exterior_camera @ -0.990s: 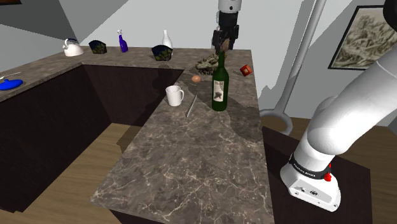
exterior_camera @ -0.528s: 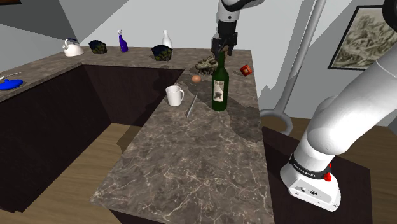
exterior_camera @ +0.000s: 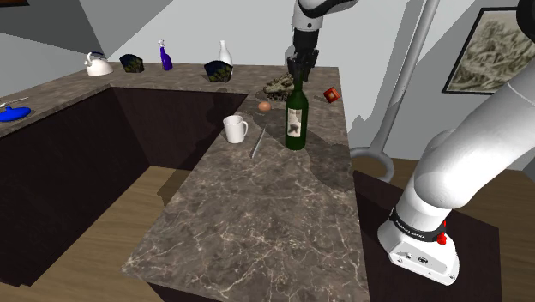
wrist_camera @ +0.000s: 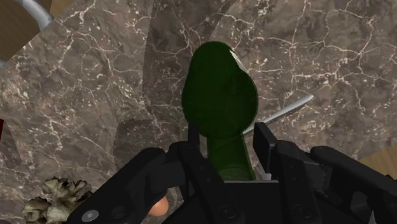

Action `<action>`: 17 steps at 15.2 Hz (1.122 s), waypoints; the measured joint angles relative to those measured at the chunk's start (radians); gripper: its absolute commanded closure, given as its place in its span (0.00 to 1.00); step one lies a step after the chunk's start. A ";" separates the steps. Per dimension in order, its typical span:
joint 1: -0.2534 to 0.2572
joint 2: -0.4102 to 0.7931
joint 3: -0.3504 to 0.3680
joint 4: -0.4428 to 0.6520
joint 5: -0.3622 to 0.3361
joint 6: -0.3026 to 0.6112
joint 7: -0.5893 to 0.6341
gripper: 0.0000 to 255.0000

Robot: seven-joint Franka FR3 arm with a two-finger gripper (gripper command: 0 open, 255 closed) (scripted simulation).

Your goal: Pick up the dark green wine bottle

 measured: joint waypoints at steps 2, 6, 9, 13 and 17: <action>0.000 0.000 0.000 0.000 0.000 0.000 0.000 1.00; 0.000 0.002 0.001 0.030 0.001 -0.030 -0.001 1.00; 0.000 0.007 0.000 0.071 0.002 -0.065 -0.005 1.00; 0.001 0.017 0.000 0.139 0.004 -0.123 -0.008 1.00; 0.002 0.031 0.002 0.204 0.006 -0.175 -0.009 1.00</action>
